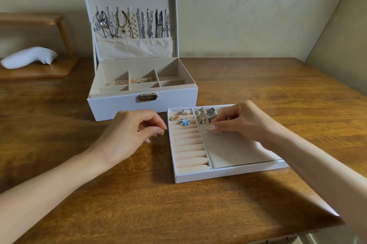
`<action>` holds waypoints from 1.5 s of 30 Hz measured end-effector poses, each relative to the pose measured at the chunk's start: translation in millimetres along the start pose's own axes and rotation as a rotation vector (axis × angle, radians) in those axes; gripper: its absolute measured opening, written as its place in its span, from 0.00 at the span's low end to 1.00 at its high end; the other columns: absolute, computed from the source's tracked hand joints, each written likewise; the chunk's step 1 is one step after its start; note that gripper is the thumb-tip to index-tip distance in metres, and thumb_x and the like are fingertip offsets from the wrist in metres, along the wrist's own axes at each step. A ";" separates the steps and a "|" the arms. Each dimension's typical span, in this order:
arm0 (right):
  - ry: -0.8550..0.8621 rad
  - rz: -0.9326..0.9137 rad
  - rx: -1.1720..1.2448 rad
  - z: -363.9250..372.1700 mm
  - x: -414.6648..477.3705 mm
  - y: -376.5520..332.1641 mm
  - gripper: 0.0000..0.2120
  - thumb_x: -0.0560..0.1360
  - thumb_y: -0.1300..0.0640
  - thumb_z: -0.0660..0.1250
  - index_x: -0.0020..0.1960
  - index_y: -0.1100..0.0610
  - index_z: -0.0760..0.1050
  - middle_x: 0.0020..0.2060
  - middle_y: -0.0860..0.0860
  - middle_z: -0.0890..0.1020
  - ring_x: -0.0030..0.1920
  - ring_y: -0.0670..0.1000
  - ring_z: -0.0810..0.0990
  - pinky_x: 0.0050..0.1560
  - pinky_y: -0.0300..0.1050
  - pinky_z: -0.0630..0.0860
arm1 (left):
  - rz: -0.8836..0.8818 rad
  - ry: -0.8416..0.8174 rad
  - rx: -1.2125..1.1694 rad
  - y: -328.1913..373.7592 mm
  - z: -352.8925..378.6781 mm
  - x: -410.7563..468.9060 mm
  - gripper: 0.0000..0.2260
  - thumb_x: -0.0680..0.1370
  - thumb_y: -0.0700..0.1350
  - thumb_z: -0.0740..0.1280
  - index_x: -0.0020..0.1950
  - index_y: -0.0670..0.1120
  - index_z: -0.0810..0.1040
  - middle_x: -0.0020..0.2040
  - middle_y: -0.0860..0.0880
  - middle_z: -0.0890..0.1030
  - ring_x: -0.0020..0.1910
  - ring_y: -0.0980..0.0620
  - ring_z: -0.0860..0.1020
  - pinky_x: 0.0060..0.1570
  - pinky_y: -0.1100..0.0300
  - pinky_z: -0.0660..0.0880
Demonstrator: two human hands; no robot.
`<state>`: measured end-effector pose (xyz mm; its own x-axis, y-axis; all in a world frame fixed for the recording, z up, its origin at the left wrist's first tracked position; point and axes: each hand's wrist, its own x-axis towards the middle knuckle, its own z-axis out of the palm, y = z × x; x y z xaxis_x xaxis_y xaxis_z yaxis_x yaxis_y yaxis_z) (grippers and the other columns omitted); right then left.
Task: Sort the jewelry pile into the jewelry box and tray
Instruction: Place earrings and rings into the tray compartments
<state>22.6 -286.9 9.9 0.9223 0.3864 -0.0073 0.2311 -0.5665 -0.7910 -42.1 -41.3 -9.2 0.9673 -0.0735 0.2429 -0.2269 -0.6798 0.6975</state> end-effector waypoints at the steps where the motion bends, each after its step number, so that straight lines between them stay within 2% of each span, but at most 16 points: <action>1: -0.009 0.005 0.006 -0.3 -0.4 -0.3 0.06 0.69 0.57 0.75 0.34 0.51 0.83 0.31 0.48 0.81 0.32 0.42 0.75 0.33 0.31 0.68 | 0.004 0.001 -0.005 -0.2 -0.1 -0.2 0.08 0.74 0.40 0.70 0.43 0.55 0.80 0.42 0.58 0.81 0.43 0.63 0.79 0.41 0.70 0.78; 4: -0.036 0.001 -0.005 -2.6 -2.0 -0.6 0.02 0.70 0.57 0.75 0.39 0.55 0.84 0.35 0.54 0.84 0.34 0.44 0.76 0.36 0.36 0.70 | 0.017 -0.007 -0.043 1.4 -0.7 -2.2 0.08 0.73 0.40 0.70 0.43 0.55 0.81 0.41 0.57 0.82 0.44 0.62 0.80 0.40 0.70 0.77; 7: -0.049 -0.019 -0.003 -5.5 -3.2 -0.7 0.02 0.68 0.55 0.75 0.40 0.54 0.85 0.35 0.52 0.84 0.34 0.44 0.77 0.35 0.34 0.70 | 0.048 -0.025 -0.107 6.2 -0.4 -5.4 0.05 0.70 0.46 0.69 0.43 0.56 0.81 0.42 0.61 0.82 0.44 0.62 0.80 0.39 0.71 0.76; 10: -0.076 -0.027 0.012 -7.6 -1.2 1.1 0.03 0.67 0.53 0.76 0.39 0.52 0.85 0.36 0.51 0.85 0.36 0.46 0.80 0.40 0.42 0.74 | 0.070 -0.050 -0.153 11.4 0.4 -6.2 0.07 0.67 0.51 0.67 0.42 0.56 0.82 0.42 0.63 0.82 0.43 0.62 0.80 0.39 0.71 0.76; 12: -0.102 -0.022 0.004 -9.1 2.0 1.7 0.03 0.66 0.52 0.76 0.38 0.51 0.85 0.36 0.49 0.85 0.37 0.46 0.81 0.41 0.42 0.76 | 0.065 -0.078 -0.168 14.4 2.1 -3.0 0.07 0.66 0.53 0.67 0.41 0.57 0.82 0.42 0.63 0.82 0.44 0.61 0.80 0.40 0.69 0.76; 15: -0.173 -0.030 0.007 -11.7 8.7 -0.2 0.03 0.65 0.53 0.76 0.38 0.50 0.85 0.35 0.48 0.85 0.36 0.43 0.81 0.39 0.36 0.77 | 0.044 -0.115 -0.206 17.3 6.5 6.4 0.09 0.64 0.57 0.68 0.41 0.57 0.83 0.42 0.62 0.83 0.44 0.61 0.80 0.44 0.64 0.76; 17: -0.214 -0.043 0.025 -13.4 13.5 -2.1 0.04 0.62 0.52 0.76 0.36 0.51 0.85 0.34 0.49 0.85 0.34 0.42 0.80 0.38 0.34 0.76 | 0.039 -0.127 -0.223 18.5 10.3 12.7 0.12 0.63 0.58 0.68 0.44 0.59 0.82 0.42 0.60 0.83 0.45 0.57 0.81 0.49 0.53 0.77; 19: -0.240 -0.049 0.040 -14.6 17.8 -1.3 0.05 0.60 0.51 0.75 0.35 0.50 0.85 0.34 0.50 0.85 0.34 0.43 0.80 0.38 0.34 0.76 | 0.046 -0.130 -0.241 18.6 14.5 16.2 0.10 0.64 0.58 0.69 0.43 0.59 0.82 0.42 0.58 0.84 0.44 0.51 0.81 0.51 0.44 0.76; 21: -0.259 -0.043 0.050 -15.9 20.5 1.5 0.05 0.61 0.50 0.75 0.35 0.50 0.84 0.34 0.49 0.85 0.34 0.43 0.80 0.38 0.36 0.76 | 0.059 -0.127 -0.261 16.0 19.2 17.4 0.07 0.67 0.59 0.71 0.42 0.58 0.83 0.41 0.57 0.84 0.44 0.50 0.81 0.51 0.42 0.76; 25: -0.266 -0.036 0.040 -16.2 24.1 7.5 0.01 0.64 0.52 0.76 0.35 0.47 0.84 0.34 0.48 0.85 0.35 0.43 0.80 0.42 0.41 0.75 | 0.076 -0.132 -0.289 11.4 25.6 16.5 0.10 0.64 0.61 0.69 0.41 0.60 0.83 0.42 0.55 0.84 0.46 0.50 0.81 0.51 0.43 0.77; 29: -0.261 -0.041 0.049 -15.3 24.6 8.9 0.02 0.62 0.52 0.76 0.35 0.46 0.84 0.33 0.48 0.85 0.35 0.44 0.80 0.43 0.42 0.76 | 0.068 -0.135 -0.287 8.9 28.0 18.2 0.11 0.64 0.62 0.68 0.41 0.61 0.82 0.42 0.58 0.84 0.46 0.56 0.81 0.50 0.52 0.77; 31: -0.265 -0.047 0.053 -15.1 24.2 8.8 0.02 0.64 0.54 0.76 0.35 0.47 0.85 0.34 0.48 0.85 0.35 0.45 0.81 0.43 0.42 0.77 | 0.070 -0.131 -0.292 7.9 28.4 18.5 0.10 0.65 0.61 0.68 0.41 0.60 0.82 0.42 0.58 0.84 0.46 0.57 0.81 0.49 0.54 0.76; 36: -0.264 -0.065 0.031 -12.9 23.5 7.6 0.02 0.64 0.52 0.75 0.37 0.46 0.85 0.35 0.49 0.85 0.40 0.51 0.83 0.48 0.51 0.79 | 0.080 -0.124 -0.271 6.9 28.9 18.2 0.11 0.66 0.60 0.68 0.44 0.59 0.82 0.41 0.58 0.84 0.46 0.60 0.81 0.46 0.59 0.76; 41: -0.244 -0.073 0.007 -11.6 22.1 6.8 0.02 0.65 0.53 0.75 0.37 0.46 0.85 0.35 0.49 0.85 0.40 0.53 0.83 0.46 0.52 0.79 | 0.088 -0.127 -0.269 8.2 28.8 18.4 0.10 0.66 0.59 0.68 0.43 0.59 0.82 0.41 0.58 0.84 0.46 0.60 0.81 0.46 0.59 0.77; 43: -0.224 -0.086 -0.010 -10.2 21.7 5.6 0.02 0.65 0.53 0.76 0.37 0.47 0.85 0.34 0.49 0.84 0.37 0.53 0.81 0.40 0.48 0.78 | 0.094 -0.123 -0.264 9.0 28.0 18.6 0.10 0.67 0.59 0.68 0.44 0.59 0.82 0.41 0.58 0.84 0.45 0.59 0.81 0.47 0.55 0.77; 45: -0.224 -0.099 -0.005 -8.9 20.2 2.8 0.02 0.65 0.54 0.77 0.35 0.48 0.85 0.29 0.46 0.82 0.29 0.45 0.75 0.32 0.35 0.71 | 0.110 -0.117 -0.265 9.9 27.4 18.7 0.09 0.67 0.58 0.68 0.44 0.58 0.82 0.42 0.58 0.84 0.45 0.57 0.82 0.46 0.53 0.77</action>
<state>44.6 -287.2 13.0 0.8035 0.5917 -0.0658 0.3189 -0.5212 -0.7916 -23.1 -69.4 -16.3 0.9384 -0.2299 0.2578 -0.3374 -0.4501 0.8268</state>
